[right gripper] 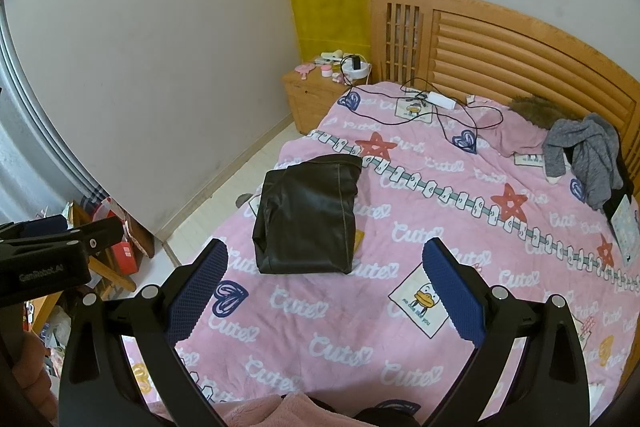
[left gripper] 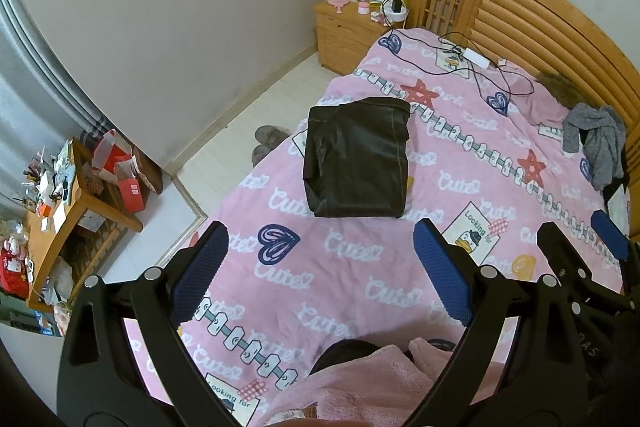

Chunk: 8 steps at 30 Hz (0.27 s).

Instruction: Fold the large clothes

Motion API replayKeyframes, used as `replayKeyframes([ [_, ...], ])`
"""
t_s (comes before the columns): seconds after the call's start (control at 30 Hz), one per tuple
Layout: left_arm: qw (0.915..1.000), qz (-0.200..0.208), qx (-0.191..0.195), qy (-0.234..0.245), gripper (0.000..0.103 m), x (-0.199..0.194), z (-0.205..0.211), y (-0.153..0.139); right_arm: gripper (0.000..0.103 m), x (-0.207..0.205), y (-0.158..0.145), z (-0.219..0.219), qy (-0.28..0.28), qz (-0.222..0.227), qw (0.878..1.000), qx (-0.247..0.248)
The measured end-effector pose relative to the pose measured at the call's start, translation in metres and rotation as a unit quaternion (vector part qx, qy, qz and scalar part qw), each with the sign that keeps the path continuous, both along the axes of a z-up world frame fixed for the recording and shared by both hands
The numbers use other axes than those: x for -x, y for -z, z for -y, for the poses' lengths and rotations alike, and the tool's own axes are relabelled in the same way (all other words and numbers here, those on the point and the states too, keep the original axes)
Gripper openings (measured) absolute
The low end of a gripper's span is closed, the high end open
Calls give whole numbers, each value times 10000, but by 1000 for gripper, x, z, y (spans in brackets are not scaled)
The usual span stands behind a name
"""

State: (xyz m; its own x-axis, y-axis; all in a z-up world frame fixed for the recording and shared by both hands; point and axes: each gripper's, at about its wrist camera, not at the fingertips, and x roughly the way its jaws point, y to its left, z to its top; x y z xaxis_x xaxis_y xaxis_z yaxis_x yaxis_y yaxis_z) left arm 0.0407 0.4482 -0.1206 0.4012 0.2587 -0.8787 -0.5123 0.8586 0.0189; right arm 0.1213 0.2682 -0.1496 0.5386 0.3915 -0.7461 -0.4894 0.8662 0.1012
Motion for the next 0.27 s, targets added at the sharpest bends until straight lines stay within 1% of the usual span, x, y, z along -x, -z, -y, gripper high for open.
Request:
replayKeyframes([
  [0.27,10000,12,40,-4,92,-1,0,-2,95,-1,0,-1,-7,-1,10000,8],
])
